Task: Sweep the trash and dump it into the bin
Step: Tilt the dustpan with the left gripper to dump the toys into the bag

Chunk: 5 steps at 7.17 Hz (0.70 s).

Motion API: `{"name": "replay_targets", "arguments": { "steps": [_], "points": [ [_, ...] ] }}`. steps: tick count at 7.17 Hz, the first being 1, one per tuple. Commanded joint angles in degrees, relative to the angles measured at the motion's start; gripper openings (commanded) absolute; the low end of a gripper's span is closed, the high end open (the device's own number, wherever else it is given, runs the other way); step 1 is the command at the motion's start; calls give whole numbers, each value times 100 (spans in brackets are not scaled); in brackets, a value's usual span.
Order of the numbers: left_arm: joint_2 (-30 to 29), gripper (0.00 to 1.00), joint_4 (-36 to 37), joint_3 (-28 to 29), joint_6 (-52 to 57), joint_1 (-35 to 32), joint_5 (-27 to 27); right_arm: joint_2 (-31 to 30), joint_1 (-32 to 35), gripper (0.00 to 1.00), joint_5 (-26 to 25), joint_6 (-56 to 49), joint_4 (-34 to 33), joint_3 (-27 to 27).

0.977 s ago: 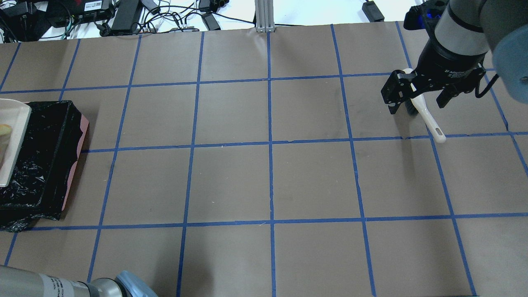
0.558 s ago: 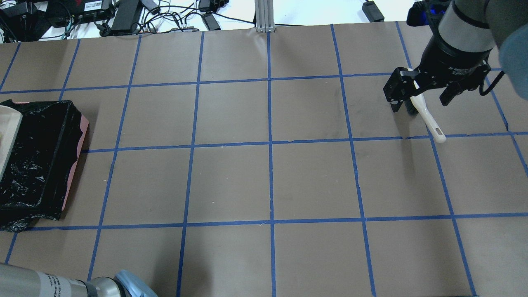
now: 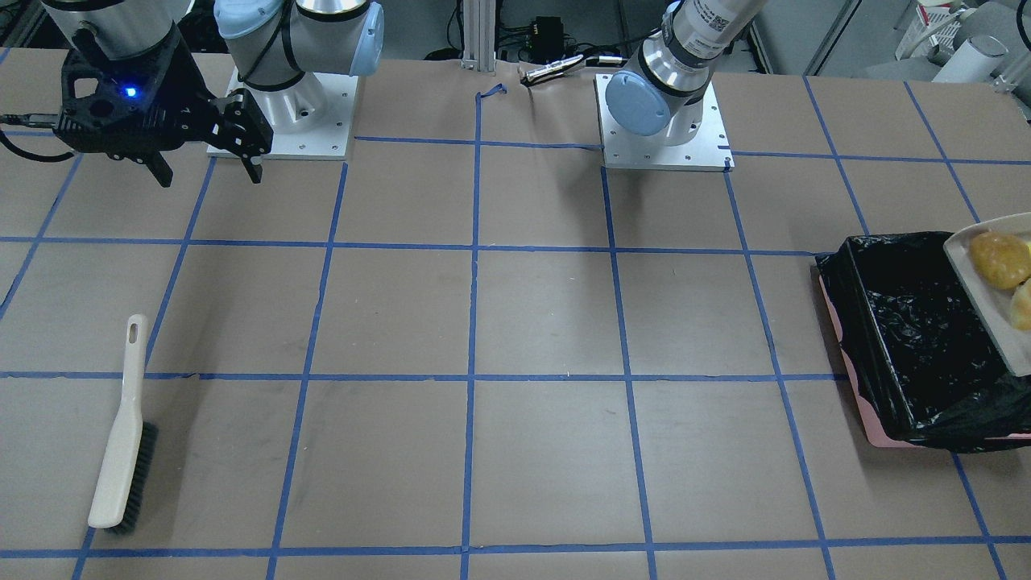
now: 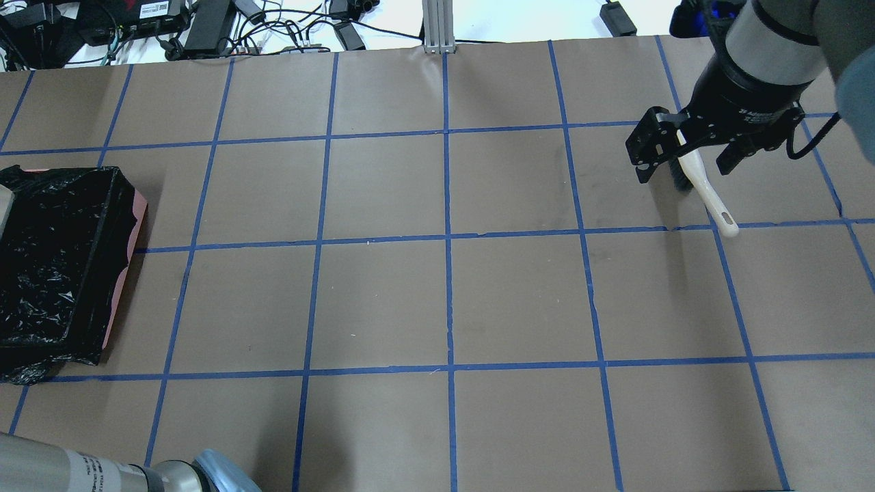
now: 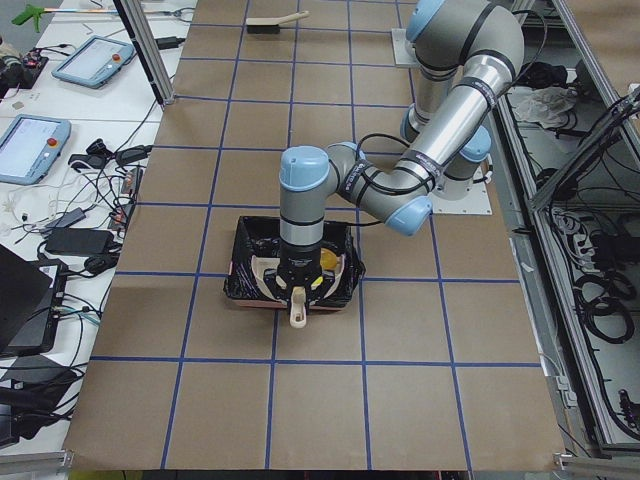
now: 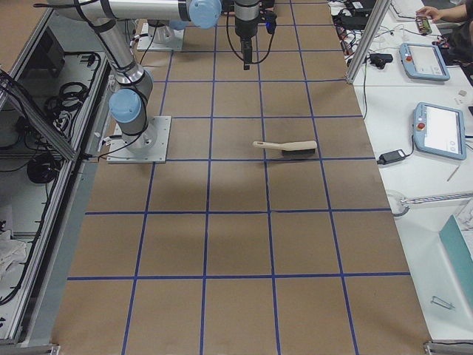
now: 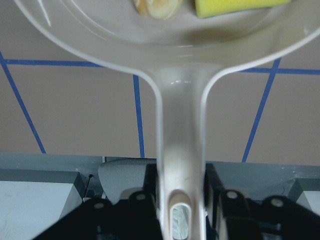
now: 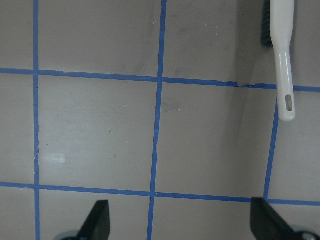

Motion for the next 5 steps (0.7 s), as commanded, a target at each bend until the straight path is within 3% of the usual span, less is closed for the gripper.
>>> {"name": "replay_targets", "arguments": {
  "steps": [1, 2, 5],
  "points": [
    [-117, 0, 1526, -379, 589, -177, 621, 15, 1, 100, 51, 0, -7, 0],
    [-205, 0, 1979, -443, 802, -274, 824, 24, 1, 100, 51, 0, -33, 0],
    [-293, 0, 2167, -434, 918, -336, 1107, 41, 1, 100, 51, -26, -51, 8]
  ]
}}
